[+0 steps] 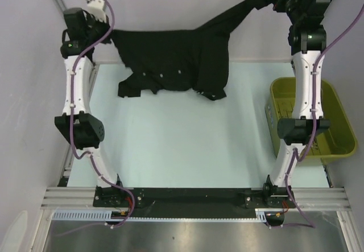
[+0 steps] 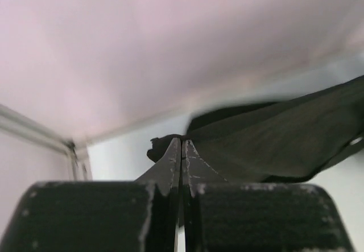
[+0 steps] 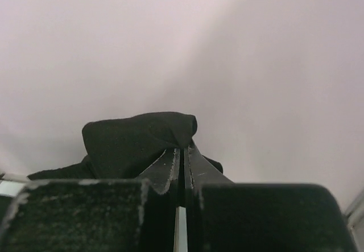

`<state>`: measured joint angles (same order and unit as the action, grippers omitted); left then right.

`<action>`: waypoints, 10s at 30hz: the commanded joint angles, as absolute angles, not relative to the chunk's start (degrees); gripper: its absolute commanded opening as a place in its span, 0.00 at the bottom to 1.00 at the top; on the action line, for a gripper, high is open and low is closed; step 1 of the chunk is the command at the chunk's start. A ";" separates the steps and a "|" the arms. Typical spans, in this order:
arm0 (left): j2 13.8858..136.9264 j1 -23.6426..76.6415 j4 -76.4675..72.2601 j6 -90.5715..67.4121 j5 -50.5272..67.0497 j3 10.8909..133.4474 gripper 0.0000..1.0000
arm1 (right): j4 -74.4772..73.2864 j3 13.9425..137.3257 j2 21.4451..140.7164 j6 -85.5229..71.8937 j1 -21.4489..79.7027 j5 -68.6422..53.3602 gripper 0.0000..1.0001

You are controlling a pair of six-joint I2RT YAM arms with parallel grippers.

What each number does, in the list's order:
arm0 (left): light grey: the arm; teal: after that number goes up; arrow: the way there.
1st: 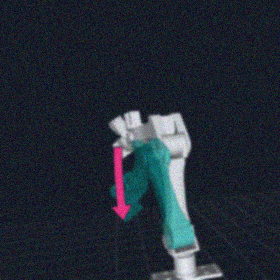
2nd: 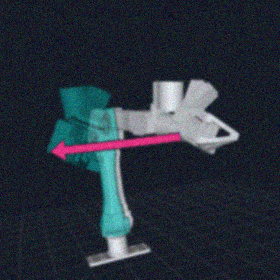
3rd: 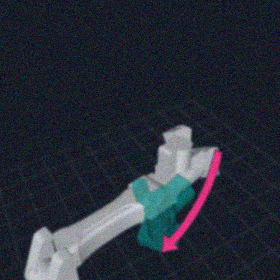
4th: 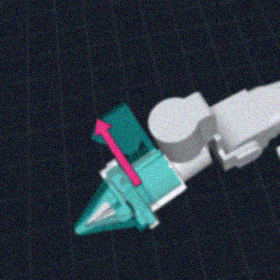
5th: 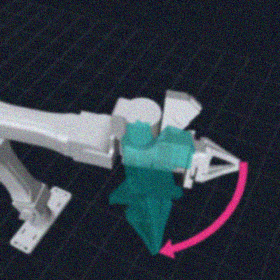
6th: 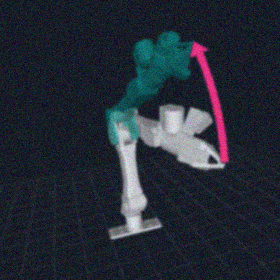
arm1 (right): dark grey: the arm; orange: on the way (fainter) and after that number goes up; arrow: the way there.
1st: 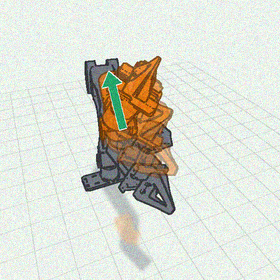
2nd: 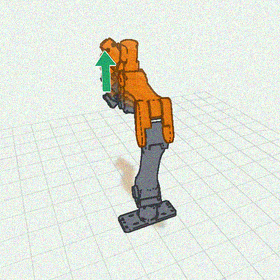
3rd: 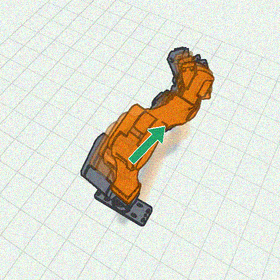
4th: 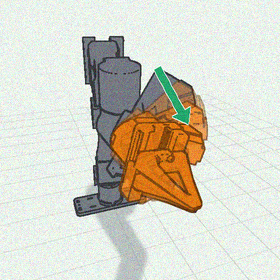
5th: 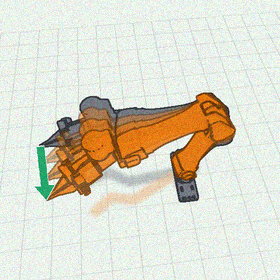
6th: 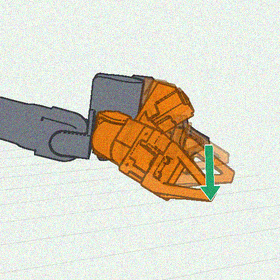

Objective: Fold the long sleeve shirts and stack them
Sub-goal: Flatten the shirt out, then fold the shirt

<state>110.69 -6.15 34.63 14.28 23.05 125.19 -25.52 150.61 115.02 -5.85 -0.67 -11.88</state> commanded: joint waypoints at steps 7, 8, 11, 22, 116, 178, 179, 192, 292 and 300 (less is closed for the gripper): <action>89.06 -9.23 5.11 5.85 27.14 114.60 0.00 | -0.58 136.24 87.47 -15.18 -9.63 -2.69 0.00; 85.73 -9.14 5.88 8.41 30.81 110.69 0.00 | -1.49 133.53 85.62 -14.60 -10.45 -8.82 0.00; 81.31 -9.05 13.87 21.85 35.32 95.40 0.00 | -3.94 117.11 76.51 -6.26 -10.63 -19.54 0.00; 52.67 -10.02 44.70 68.61 44.38 47.50 0.00 | -57.87 73.49 39.75 27.41 -5.46 -39.72 0.00; 93.66 -12.66 34.23 38.61 35.34 71.36 0.73 | -49.06 115.46 119.60 18.64 10.99 -28.57 0.68; 124.45 -8.18 42.01 23.21 30.77 106.51 0.64 | -46.07 138.08 143.61 11.95 12.39 -27.07 0.63; 125.15 -8.09 41.84 22.77 30.07 107.22 0.64 | -43.97 137.73 143.70 11.95 12.83 -26.72 0.62; 129.90 -4.40 41.40 23.73 21.28 109.25 0.72 | -38.49 135.79 149.32 14.58 18.72 -14.78 0.61; 144.93 -7.21 43.50 49.04 21.27 131.66 0.51 | -31.47 137.29 150.38 24.08 15.47 -4.57 0.46; 145.46 -7.47 45.44 49.22 23.38 131.66 0.44 | -30.59 137.46 150.82 24.34 15.47 -4.75 0.43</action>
<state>145.01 -7.25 44.25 48.14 20.21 129.49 -33.06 135.79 149.91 23.88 15.38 -4.84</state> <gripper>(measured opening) 0.448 0.442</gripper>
